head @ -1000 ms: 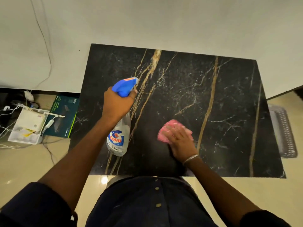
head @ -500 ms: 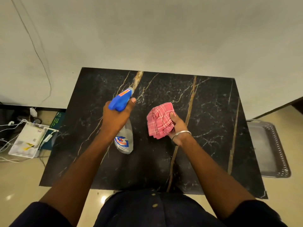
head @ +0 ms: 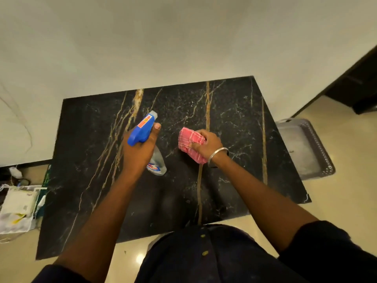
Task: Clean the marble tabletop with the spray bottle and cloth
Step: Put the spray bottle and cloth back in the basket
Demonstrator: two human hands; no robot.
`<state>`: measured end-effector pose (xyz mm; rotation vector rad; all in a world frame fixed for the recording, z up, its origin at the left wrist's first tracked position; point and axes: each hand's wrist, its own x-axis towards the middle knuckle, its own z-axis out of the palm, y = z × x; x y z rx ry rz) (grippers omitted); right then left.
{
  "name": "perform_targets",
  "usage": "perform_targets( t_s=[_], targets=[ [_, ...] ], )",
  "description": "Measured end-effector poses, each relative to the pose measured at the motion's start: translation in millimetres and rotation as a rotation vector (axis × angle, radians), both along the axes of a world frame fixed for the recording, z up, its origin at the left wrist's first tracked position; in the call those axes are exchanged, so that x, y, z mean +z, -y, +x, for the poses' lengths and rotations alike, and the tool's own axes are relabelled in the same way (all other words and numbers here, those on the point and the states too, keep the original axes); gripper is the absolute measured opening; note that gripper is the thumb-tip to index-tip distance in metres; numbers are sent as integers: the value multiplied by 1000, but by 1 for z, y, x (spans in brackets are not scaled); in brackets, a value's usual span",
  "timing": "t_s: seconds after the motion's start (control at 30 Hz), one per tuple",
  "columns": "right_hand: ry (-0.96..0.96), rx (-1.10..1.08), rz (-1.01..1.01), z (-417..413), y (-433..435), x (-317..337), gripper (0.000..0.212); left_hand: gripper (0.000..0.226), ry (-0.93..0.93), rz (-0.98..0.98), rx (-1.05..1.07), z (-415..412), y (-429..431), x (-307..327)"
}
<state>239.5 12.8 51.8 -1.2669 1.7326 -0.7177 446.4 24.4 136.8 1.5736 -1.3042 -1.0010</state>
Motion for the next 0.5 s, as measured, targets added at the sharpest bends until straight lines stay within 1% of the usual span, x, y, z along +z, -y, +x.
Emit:
perform_targets(
  t_s=[0.07, 0.1, 0.17, 0.27, 0.37, 0.5],
  targets=[
    [7, -57, -14, -9, -4, 0, 35, 19, -40, -8, -21, -11, 3, 3],
    [33, -103, -9, -14, -7, 0, 34, 21, -39, -15, -42, -18, 6, 5],
    [106, -205, -16, -27, -9, -3, 32, 26, -54, -33, -87, -34, 10, 5],
    [231, -313, -40, -56, -15, -6, 31, 28, -103, -12, -145, -65, 16, 9],
    [366, -385, -39, -95, -18, -2, 39, 23, -117, -14, -254, -104, 25, 12],
    [385, -487, -65, -169, -19, -5, 46, 24, -128, -31, -348, -179, 37, 11]
  ],
)
